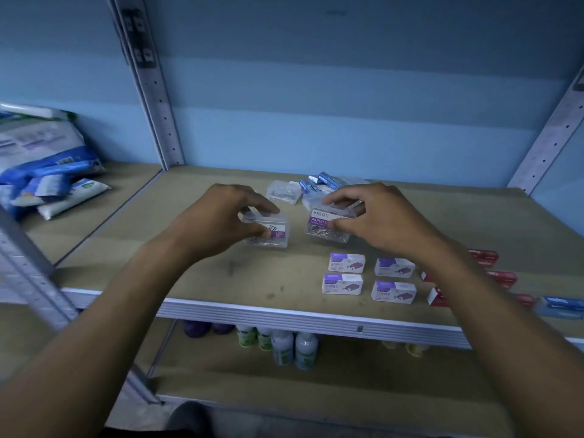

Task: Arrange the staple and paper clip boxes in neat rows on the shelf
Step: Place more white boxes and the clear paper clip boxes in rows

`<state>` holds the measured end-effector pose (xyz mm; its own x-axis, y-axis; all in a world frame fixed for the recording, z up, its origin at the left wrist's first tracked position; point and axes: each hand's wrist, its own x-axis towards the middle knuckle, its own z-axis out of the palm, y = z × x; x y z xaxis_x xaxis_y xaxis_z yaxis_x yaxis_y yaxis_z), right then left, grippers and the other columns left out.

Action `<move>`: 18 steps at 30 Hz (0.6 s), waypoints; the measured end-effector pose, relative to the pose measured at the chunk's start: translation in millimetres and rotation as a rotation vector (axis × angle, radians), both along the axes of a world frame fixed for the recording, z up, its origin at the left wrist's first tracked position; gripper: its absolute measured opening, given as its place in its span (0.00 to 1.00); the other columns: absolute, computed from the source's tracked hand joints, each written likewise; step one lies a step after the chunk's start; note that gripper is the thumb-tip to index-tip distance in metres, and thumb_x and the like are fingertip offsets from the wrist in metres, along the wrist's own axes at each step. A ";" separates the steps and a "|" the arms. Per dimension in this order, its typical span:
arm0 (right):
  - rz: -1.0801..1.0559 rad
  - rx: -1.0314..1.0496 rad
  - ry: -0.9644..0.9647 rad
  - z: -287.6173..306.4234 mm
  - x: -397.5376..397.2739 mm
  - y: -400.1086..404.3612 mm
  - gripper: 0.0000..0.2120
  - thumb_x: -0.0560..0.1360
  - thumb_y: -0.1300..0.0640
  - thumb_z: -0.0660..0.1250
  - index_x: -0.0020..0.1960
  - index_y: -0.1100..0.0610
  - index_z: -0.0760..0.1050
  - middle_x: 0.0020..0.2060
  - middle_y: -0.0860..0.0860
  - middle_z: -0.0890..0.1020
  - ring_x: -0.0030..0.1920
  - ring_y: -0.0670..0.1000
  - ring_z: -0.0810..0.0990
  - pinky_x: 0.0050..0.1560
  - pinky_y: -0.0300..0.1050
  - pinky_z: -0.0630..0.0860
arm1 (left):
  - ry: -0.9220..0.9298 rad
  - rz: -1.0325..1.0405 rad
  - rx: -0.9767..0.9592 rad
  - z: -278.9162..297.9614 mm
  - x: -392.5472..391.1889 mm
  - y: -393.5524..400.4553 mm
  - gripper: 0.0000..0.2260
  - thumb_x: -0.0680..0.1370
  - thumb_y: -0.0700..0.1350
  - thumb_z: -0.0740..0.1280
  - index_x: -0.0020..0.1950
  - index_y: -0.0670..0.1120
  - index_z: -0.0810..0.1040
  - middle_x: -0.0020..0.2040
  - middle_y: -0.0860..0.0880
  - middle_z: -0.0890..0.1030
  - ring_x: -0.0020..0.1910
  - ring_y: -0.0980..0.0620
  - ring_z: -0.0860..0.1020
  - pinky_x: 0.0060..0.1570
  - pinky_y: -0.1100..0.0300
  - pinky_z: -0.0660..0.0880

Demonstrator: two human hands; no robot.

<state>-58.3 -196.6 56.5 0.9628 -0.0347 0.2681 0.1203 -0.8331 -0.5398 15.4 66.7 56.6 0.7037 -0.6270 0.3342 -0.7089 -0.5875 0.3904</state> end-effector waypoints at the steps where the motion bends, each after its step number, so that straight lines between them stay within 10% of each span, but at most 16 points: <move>1: 0.025 -0.002 -0.008 1.1 -0.4 8.0 0.16 0.70 0.54 0.78 0.56 0.43 0.83 0.46 0.40 0.83 0.41 0.27 0.76 0.39 0.20 0.66 | 0.006 0.011 -0.001 1.3 -3.8 9.0 0.15 0.71 0.45 0.76 0.56 0.55 0.84 0.49 0.57 0.82 0.45 0.58 0.77 0.47 0.65 0.75; 18: 0.195 -0.082 0.119 -2.4 -25.2 72.5 0.15 0.67 0.53 0.79 0.54 0.45 0.84 0.42 0.40 0.84 0.44 0.35 0.80 0.44 0.27 0.74 | 0.087 0.013 0.024 -14.4 -30.8 74.0 0.16 0.71 0.46 0.77 0.57 0.55 0.83 0.50 0.57 0.82 0.46 0.59 0.80 0.48 0.66 0.75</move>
<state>-83.5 -124.1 54.1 0.9742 0.1717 0.1462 0.2222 -0.8422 -0.4913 -15.4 140.8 42.2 0.7377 -0.6247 0.2562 -0.6650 -0.6067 0.4356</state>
